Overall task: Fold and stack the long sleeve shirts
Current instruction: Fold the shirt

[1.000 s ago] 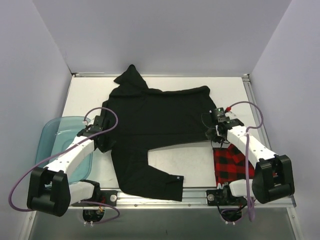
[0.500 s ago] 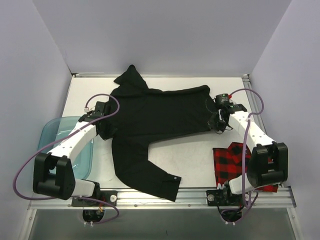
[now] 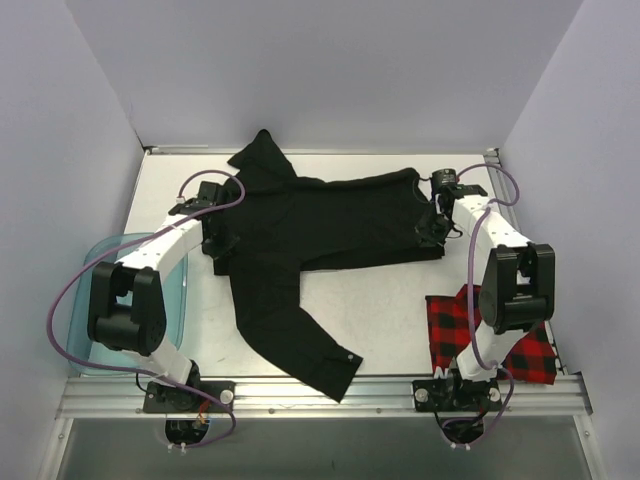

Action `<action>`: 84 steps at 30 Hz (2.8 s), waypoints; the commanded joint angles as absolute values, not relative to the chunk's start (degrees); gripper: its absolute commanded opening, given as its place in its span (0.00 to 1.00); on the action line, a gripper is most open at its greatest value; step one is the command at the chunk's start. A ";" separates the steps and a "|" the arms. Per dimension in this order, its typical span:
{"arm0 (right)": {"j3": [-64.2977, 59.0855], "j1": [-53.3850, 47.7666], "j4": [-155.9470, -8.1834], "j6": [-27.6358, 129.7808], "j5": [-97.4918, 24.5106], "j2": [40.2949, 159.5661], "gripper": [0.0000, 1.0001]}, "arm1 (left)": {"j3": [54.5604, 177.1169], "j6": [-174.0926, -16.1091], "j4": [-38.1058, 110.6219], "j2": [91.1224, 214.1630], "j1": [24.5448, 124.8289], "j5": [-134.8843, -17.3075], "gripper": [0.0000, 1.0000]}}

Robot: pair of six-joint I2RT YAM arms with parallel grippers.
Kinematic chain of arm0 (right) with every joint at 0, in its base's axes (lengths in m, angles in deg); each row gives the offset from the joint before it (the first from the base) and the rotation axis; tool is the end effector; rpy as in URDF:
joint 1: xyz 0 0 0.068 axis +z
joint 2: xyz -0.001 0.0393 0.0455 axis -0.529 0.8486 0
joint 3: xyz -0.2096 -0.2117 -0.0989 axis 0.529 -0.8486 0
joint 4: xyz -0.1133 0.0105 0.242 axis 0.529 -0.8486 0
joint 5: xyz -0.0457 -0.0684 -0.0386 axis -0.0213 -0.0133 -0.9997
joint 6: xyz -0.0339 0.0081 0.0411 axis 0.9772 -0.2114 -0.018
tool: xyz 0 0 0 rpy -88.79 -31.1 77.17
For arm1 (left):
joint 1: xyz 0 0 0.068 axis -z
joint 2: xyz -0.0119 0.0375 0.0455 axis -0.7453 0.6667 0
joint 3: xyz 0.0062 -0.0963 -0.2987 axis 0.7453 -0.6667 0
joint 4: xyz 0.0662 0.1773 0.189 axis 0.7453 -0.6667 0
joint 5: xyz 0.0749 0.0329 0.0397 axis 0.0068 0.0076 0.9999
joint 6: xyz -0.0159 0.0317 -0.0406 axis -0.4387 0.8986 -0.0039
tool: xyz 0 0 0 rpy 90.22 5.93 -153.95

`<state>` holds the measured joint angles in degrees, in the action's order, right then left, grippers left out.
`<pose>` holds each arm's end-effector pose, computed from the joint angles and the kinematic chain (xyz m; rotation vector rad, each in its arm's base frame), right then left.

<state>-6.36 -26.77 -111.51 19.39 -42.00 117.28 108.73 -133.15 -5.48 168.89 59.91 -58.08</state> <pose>0.3752 0.0354 0.2664 0.7300 2.4890 0.3343 0.3189 -0.0600 0.2609 -0.9220 2.5363 -0.0916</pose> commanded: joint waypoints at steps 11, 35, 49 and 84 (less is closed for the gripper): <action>2.62 -27.89 -114.16 21.41 -41.32 129.41 0.12 | 115.21 -132.21 -3.20 177.69 58.21 -58.69 0.06; -6.51 -12.79 -113.47 40.56 -49.51 104.84 0.99 | 118.29 -118.17 -4.43 159.79 57.68 -52.19 0.97; -22.43 28.87 -110.57 51.39 -36.05 96.63 0.82 | 94.13 -106.90 -0.22 133.76 58.82 -52.37 0.97; -4.08 36.64 -114.60 55.59 -42.55 123.62 0.05 | 85.24 -107.16 5.24 122.15 58.03 -46.39 0.97</action>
<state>-8.72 39.70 -109.52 52.96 -39.25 125.70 84.92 -107.27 2.36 122.62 58.51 -47.02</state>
